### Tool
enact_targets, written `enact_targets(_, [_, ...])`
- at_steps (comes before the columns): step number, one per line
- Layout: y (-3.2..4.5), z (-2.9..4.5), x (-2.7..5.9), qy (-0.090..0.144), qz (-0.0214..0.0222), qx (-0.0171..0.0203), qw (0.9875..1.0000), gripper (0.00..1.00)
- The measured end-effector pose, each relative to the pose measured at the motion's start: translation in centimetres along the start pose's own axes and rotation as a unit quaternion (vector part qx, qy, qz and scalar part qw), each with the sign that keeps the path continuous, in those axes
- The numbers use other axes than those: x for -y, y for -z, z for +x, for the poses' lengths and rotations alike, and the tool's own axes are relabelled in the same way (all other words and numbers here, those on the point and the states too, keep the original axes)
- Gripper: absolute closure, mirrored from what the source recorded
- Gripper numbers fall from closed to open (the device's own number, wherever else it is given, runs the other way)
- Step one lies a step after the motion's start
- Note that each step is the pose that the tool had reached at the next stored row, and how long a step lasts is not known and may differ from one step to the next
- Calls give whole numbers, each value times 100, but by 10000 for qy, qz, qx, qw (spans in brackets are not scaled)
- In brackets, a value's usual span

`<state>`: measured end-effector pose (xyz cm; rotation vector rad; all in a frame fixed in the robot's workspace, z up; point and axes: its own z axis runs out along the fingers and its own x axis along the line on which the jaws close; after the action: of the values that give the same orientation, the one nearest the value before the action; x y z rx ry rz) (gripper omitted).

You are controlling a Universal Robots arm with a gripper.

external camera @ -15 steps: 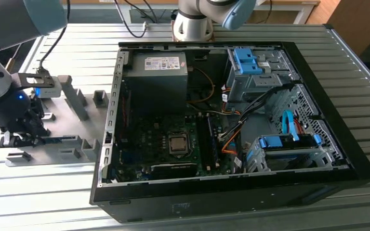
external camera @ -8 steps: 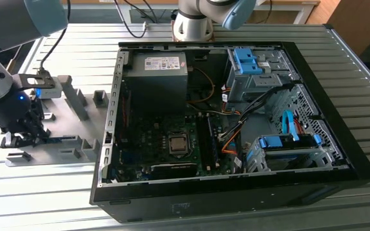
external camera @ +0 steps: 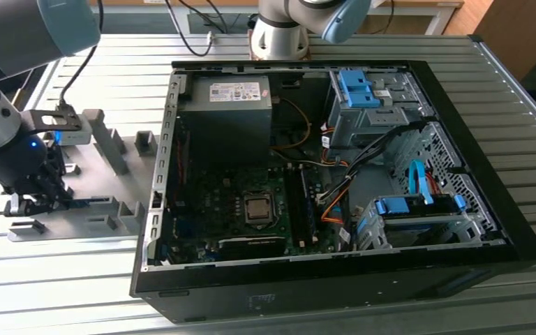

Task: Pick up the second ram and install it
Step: 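Pick up the second ram and move it above second insertion slot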

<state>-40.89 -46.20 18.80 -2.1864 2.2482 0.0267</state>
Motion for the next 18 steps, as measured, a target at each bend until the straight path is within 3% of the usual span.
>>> enact_targets(18, [-15,1,-19,0,0,1,10000,79])
